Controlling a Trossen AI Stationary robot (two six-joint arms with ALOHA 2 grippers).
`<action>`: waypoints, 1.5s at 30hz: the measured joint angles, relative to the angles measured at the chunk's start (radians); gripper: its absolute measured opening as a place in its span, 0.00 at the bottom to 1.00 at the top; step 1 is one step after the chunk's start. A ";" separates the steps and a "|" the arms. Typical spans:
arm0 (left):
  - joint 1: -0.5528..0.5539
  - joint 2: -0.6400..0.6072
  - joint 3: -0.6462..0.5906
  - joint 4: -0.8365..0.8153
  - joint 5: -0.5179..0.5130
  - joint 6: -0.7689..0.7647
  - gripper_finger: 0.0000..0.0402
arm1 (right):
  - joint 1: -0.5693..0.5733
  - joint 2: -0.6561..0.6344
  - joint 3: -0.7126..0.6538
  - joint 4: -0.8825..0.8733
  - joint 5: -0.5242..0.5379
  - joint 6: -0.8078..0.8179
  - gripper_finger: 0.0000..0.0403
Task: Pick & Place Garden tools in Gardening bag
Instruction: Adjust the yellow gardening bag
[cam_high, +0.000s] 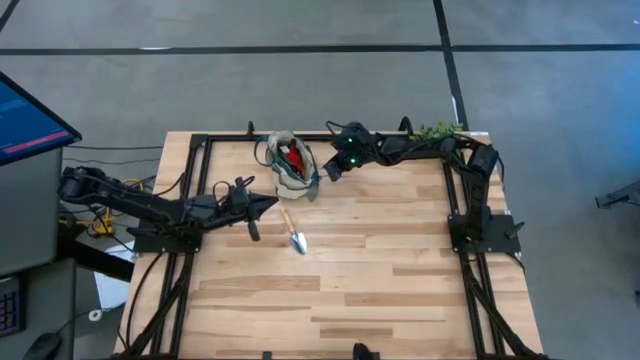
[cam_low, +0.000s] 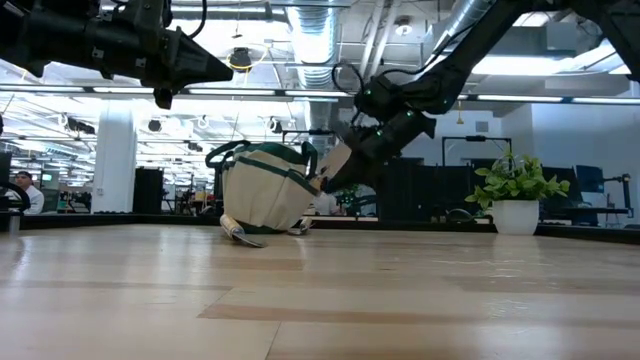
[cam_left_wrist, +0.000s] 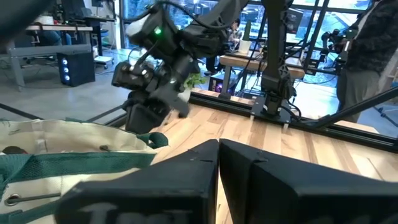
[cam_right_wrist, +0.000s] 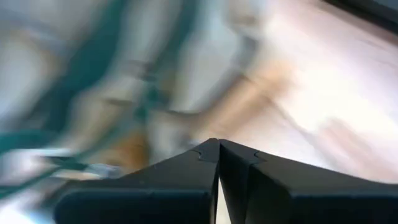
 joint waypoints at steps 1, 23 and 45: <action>-0.002 0.000 0.000 0.000 0.000 0.000 0.00 | -0.002 0.000 0.000 -0.033 0.031 -0.004 0.00; -0.011 0.000 0.000 -0.003 -0.001 0.002 0.00 | 0.020 -0.255 -0.001 -0.173 0.100 -0.006 0.00; -0.011 0.000 0.000 -0.003 -0.015 0.004 0.00 | 0.164 -0.413 -0.410 0.122 0.167 0.124 0.00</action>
